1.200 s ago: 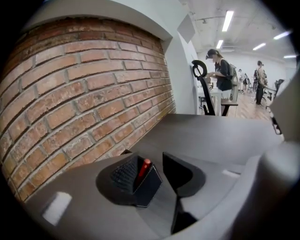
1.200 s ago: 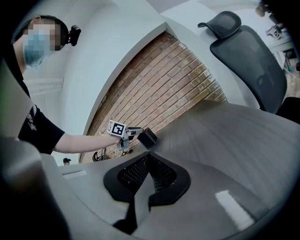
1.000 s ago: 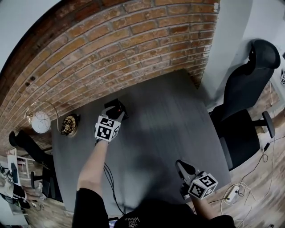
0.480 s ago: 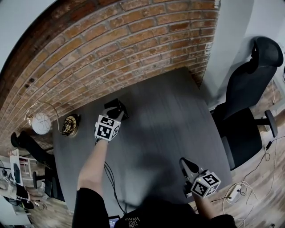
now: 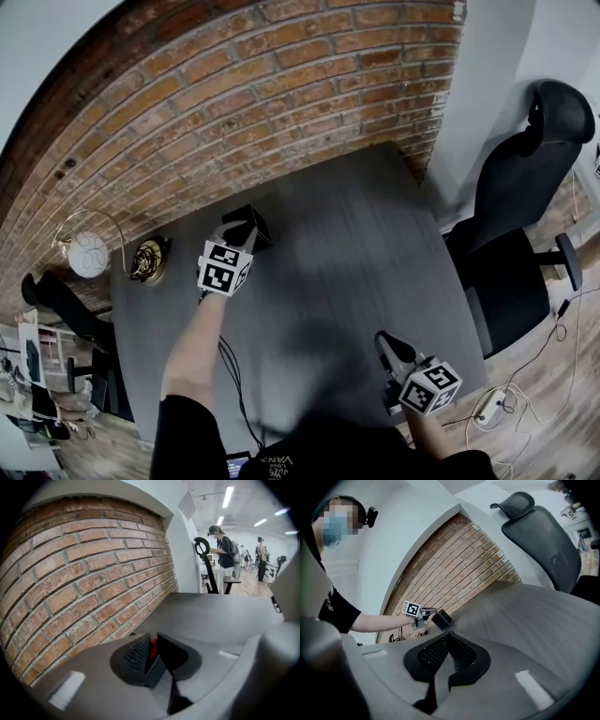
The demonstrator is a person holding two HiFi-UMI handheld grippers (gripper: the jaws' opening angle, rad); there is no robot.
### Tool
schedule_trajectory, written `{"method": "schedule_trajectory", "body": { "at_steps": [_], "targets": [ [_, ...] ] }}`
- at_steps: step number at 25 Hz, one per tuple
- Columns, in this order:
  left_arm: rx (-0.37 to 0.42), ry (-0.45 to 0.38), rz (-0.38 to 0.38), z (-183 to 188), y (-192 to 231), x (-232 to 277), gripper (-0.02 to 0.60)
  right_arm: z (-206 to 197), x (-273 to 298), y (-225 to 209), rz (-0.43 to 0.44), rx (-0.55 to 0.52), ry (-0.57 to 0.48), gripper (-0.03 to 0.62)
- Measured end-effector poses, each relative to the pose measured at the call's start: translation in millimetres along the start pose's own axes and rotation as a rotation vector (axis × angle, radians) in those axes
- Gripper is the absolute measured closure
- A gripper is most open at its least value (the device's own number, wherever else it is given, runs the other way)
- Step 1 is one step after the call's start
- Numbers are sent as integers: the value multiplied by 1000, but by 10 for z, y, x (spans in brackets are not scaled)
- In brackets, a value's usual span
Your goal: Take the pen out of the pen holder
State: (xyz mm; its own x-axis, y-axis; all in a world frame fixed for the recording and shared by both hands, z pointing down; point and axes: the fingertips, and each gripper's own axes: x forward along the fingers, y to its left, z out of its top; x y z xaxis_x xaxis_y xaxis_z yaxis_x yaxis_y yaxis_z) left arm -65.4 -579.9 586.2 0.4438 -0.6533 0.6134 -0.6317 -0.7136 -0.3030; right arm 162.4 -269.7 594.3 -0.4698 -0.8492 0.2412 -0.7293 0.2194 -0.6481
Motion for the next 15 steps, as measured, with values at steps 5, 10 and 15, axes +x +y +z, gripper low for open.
{"method": "schedule_trajectory", "body": {
  "at_steps": [5, 10, 15],
  "targets": [
    [-5, -35, 24, 112, 18, -109, 480, 40, -36, 39, 2, -3, 0, 592],
    [-10, -92, 46, 281, 29, -290, 480, 57, -75, 89, 23, -24, 4, 592],
    [-15, -133, 68, 397, 20, -497, 480, 93, -122, 160, 44, -44, 10, 592]
  ]
}}
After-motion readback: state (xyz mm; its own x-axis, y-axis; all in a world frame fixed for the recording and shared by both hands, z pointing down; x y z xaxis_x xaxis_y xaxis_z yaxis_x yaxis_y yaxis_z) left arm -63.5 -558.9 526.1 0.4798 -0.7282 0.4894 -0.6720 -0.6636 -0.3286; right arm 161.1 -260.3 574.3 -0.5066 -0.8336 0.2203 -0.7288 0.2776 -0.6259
